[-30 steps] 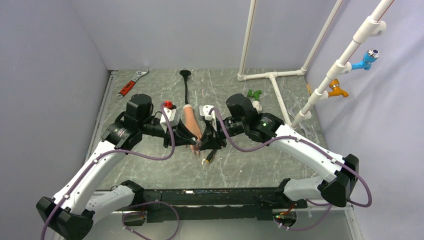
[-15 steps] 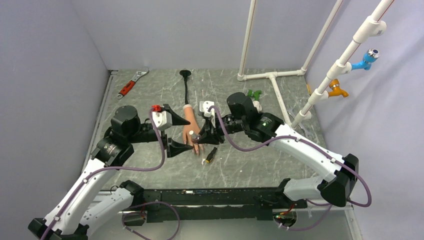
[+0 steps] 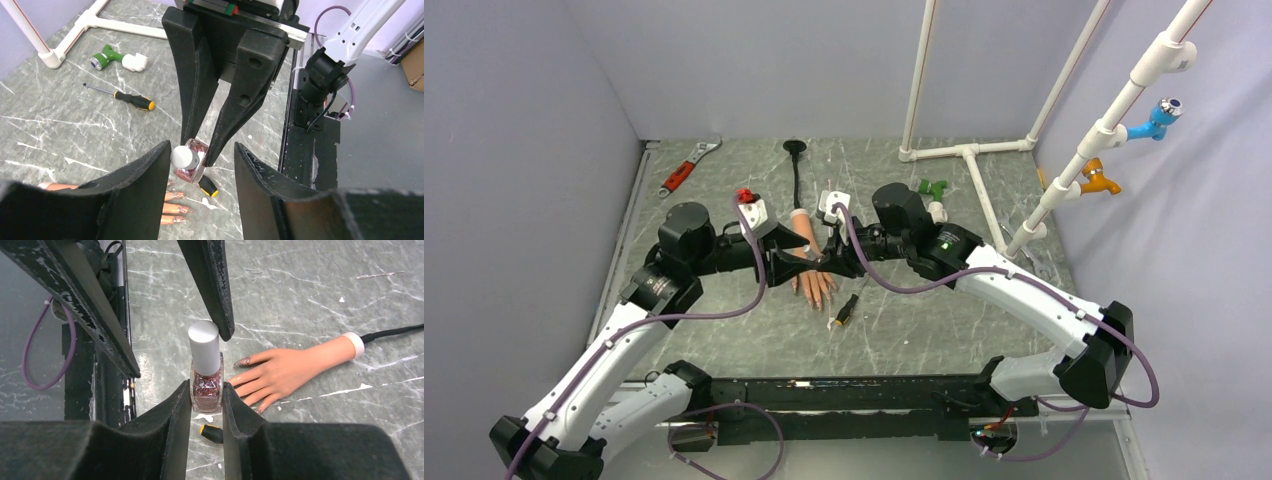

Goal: Paint the nails
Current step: Screw the nail polish bottle.

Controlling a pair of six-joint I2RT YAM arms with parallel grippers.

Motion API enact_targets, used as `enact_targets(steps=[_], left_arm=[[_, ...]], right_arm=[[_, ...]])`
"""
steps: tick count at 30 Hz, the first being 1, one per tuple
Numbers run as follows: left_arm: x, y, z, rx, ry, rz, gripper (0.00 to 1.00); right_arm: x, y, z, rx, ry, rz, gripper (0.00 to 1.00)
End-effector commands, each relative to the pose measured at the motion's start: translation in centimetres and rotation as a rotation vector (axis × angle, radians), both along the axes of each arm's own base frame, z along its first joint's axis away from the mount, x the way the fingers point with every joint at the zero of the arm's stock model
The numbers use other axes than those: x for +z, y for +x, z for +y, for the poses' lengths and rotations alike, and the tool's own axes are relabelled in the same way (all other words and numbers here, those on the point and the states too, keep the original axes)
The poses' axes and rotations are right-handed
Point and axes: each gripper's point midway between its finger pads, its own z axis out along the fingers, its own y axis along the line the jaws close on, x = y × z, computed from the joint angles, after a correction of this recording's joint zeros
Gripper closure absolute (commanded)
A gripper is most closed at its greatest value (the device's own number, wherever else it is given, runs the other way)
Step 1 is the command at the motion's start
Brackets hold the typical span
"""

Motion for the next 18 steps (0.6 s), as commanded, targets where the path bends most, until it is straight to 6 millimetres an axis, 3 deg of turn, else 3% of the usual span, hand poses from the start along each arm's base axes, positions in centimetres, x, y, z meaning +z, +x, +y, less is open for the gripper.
enact_targets(steps=[1,13,18], left_arm=[[0.94,1.01,0.01,0.041,-0.018,-0.006,0.46],[0.65,1.29,-0.16,0.040,-0.010,0.006,0.57],[0.64,0.95,-0.20,0.021,-0.012,-0.005,0.72]], right_arm=[[2.87,0.88,0.46,-0.027,0.078,-0.063,1.00],[3.11,0.79,0.44,-0.022,0.084,-0.067,1.00],[3.13,0.72,0.53,-0.017,0.086,-0.065,1.00]])
